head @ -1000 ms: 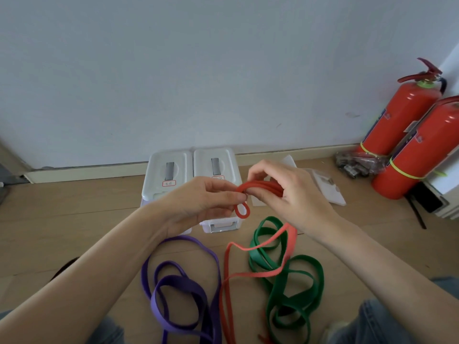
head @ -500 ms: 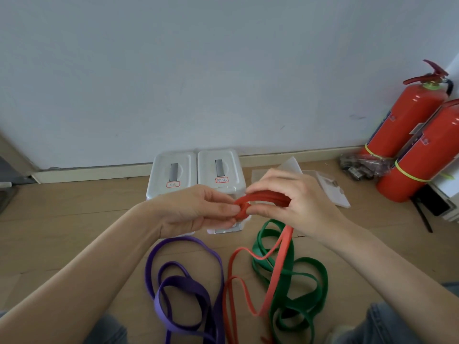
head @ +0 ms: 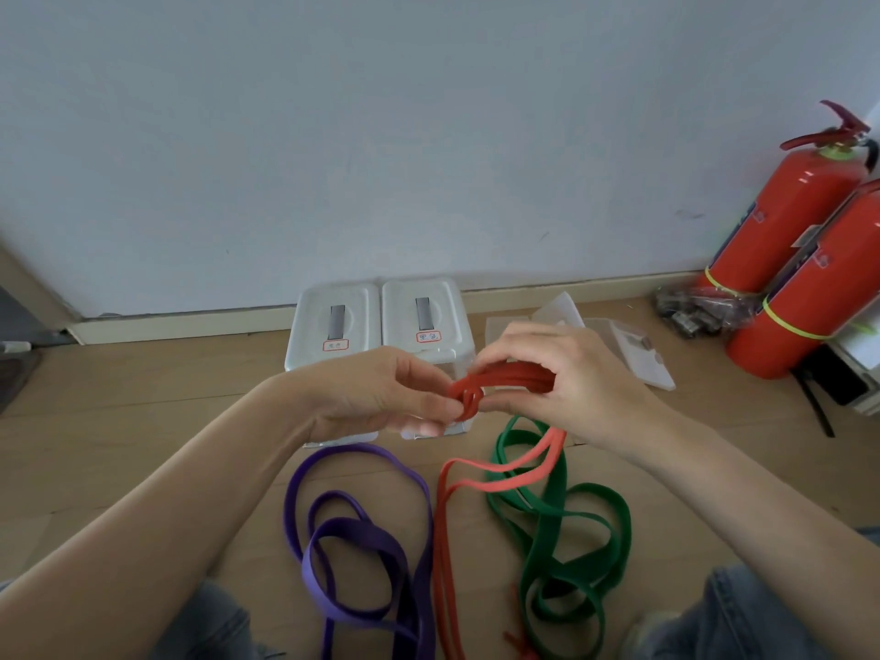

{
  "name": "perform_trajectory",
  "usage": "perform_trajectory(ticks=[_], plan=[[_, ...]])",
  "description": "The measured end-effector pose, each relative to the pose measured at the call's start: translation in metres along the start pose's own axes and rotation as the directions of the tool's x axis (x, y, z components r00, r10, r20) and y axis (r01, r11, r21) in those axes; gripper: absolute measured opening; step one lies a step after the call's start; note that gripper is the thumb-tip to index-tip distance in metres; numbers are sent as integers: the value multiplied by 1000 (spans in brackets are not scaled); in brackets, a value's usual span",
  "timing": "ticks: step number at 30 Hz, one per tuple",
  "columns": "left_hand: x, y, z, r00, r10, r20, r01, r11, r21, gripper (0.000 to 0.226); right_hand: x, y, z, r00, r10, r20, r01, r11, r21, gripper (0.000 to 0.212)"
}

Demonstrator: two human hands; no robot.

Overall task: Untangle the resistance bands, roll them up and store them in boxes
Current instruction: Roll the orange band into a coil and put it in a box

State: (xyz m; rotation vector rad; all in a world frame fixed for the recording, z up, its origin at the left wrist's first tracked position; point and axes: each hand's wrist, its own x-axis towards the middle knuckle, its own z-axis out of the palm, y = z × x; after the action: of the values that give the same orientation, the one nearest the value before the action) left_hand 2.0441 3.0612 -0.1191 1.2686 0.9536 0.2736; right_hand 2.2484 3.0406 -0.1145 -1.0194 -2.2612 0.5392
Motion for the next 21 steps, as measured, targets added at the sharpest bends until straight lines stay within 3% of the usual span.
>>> perform_trajectory(ticks=[3,7,10,14,18,21], plan=[[2,1,2,1000,14,-16,-9,972,233,18,0,0,4,992,9,125,-7,1000,-14,20],[3,1,5,1000,8,-9,-5,964,266,25,0,2,4,983,45,176,-46,999,1,19],[1,2,6,998,50,-38,-42,979,200,16,-2,2,4,989,80,126,-85,996,35,16],[-1,4,4,993,103,-57,-90,977,195,12,-5,-1,4,973,231,-21,-223,957,185,26],[3,9,7,930,217,-297,-209,976,58,13,3,-1,3,924,362,-123,-308,895,323,20],[8,10,10,851,256,-458,-280,960,16,15,5,-1,6,865,498,-57,-361,699,618,25]])
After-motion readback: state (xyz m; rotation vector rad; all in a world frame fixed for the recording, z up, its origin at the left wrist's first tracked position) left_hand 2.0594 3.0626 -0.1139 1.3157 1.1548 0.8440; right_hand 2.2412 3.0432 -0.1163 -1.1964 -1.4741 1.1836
